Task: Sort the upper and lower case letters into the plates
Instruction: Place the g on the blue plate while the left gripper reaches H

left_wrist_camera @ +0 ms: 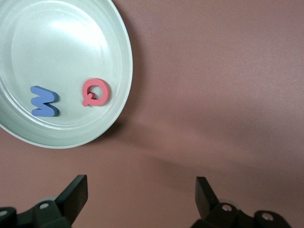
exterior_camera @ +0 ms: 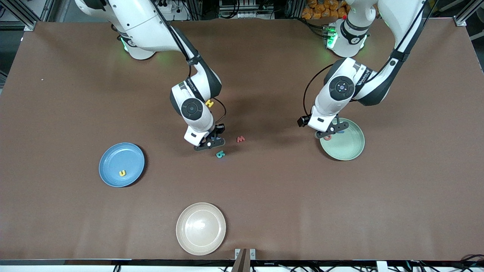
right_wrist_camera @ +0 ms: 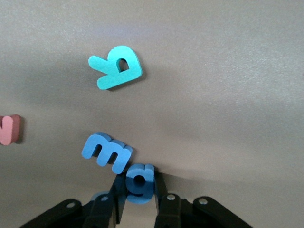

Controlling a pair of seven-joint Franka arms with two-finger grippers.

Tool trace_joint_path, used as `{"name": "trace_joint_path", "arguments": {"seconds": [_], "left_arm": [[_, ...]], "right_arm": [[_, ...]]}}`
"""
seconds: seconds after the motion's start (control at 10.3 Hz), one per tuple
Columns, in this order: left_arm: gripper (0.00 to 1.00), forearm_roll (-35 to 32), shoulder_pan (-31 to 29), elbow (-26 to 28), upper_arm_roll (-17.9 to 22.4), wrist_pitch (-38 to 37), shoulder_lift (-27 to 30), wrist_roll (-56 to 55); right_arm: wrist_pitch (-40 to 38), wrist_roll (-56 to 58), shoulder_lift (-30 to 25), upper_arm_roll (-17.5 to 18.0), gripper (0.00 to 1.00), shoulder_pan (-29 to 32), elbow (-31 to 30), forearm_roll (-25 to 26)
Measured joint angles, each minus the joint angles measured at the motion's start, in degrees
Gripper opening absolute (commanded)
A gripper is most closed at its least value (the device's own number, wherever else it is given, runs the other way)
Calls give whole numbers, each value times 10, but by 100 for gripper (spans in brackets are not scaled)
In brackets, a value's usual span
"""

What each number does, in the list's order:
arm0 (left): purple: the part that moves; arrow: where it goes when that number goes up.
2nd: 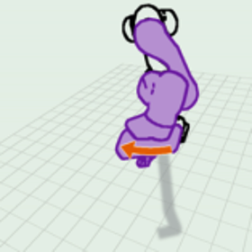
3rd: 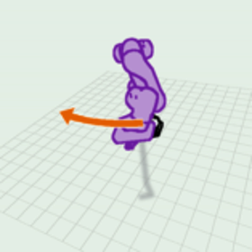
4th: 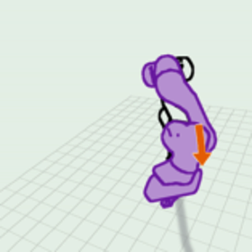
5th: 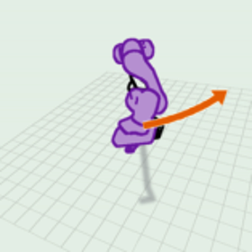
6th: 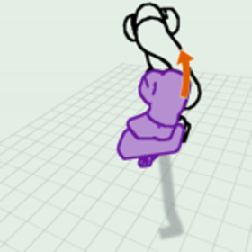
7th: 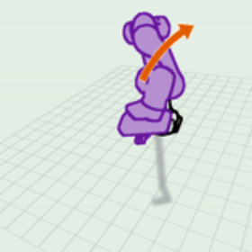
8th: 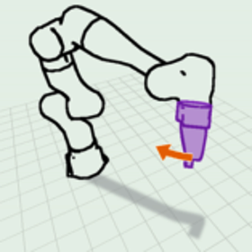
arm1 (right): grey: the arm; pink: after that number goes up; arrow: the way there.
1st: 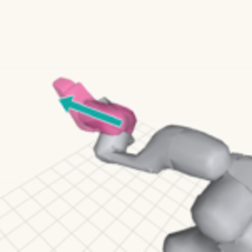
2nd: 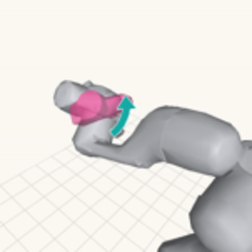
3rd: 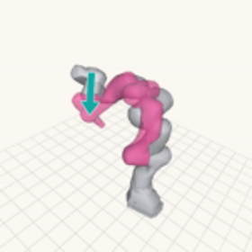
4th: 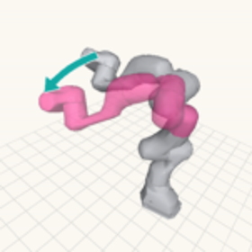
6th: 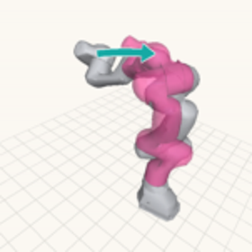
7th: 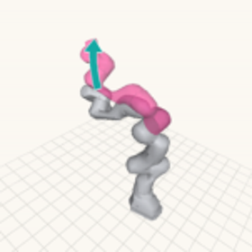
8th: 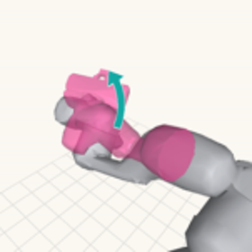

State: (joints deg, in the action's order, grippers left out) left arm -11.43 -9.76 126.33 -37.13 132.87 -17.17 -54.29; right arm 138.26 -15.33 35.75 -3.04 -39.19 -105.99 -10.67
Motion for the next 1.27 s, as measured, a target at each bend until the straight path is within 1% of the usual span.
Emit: {"name": "trace_joint_path", "arguments": {"seconds": [0.1,0.29,0.39,0.58,0.78,0.97,1.07,1.27], "left_arm": [[100,0,0,-1,0,0,-2,-1],[100,0,9,-9,0,0,-9,-27],[100,0,24,-19,-1,0,-17,-52],[100,0,60,-43,-2,1,-33,-113],[100,0,111,-71,-2,2,-42,-197],[100,-4,180,-112,-2,3,-57,-298],[100,-23,221,-136,-1,2,-70,-357],[100,-82,297,-195,3,-17,-111,-492]], "right_arm": [[2,-1,0,-2,0,0,1,0],[5,-1,-8,-21,0,1,7,0],[1,5,-21,-38,0,2,10,0],[-43,65,-50,-87,0,4,12,1],[-90,158,-69,-151,0,6,12,1],[-111,251,-71,-217,0,10,11,1],[-113,300,-71,-237,0,23,10,1],[-113,398,-71,-245,1,84,9,1]]}}
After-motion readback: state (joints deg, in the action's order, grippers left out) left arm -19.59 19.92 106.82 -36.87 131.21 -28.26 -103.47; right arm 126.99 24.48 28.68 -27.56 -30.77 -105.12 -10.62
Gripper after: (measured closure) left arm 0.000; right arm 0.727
